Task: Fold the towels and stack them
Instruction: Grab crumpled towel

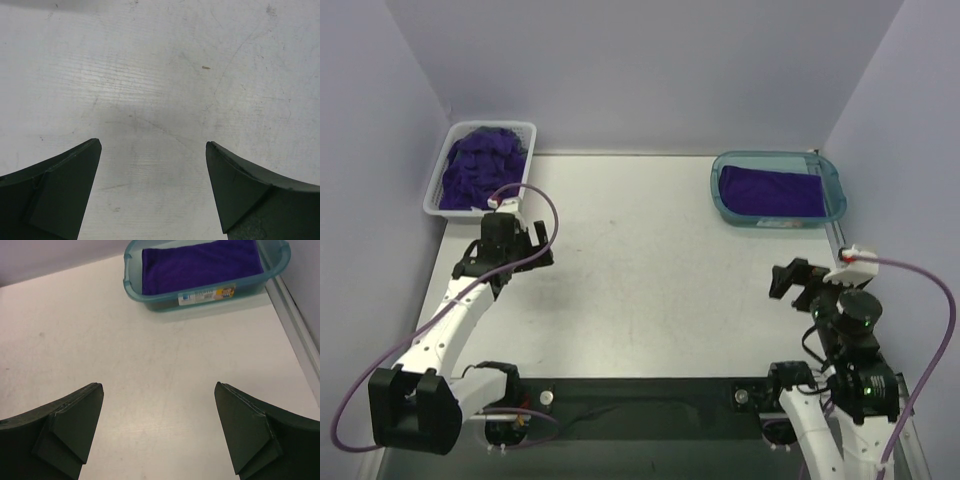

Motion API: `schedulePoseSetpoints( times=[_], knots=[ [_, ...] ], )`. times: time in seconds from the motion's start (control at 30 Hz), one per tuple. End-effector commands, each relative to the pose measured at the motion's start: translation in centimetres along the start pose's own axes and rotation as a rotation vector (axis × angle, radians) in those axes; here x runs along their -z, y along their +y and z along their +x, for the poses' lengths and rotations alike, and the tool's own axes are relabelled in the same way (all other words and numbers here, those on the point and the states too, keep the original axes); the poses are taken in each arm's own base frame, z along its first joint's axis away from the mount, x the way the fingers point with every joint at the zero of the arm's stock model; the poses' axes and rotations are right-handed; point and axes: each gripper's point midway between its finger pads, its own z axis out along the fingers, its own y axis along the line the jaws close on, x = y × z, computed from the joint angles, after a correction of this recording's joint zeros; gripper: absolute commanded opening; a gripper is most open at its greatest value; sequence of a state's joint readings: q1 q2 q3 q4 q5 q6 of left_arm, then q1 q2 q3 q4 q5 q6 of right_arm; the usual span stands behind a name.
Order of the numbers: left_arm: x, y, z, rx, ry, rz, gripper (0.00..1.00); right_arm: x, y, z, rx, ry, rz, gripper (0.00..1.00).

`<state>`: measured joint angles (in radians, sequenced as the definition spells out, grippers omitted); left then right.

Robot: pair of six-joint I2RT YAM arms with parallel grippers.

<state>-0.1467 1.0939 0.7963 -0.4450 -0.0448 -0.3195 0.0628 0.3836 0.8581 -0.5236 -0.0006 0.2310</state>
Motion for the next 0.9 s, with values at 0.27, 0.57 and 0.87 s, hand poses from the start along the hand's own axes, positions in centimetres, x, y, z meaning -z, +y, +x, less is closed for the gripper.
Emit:
schedulePoseSetpoints(
  times=[0.27, 0.57, 0.87],
  knots=[
    [2.4, 0.4, -4.8, 0.078, -0.160, -0.071, 0.97, 0.3, -0.8, 6.4, 0.059, 0.023, -0.041, 1.00],
    [-0.4, 3.0, -14.2, 0.154, -0.229, -0.257, 0.97, 1.2, -0.2, 6.1, 0.048, -0.029, -0.088, 1.00],
    [-6.6, 9.8, -21.6, 0.387, -0.341, -0.387, 0.97, 1.0, 0.1, 6.2, 0.053, -0.018, -0.102, 1.00]
  ],
)
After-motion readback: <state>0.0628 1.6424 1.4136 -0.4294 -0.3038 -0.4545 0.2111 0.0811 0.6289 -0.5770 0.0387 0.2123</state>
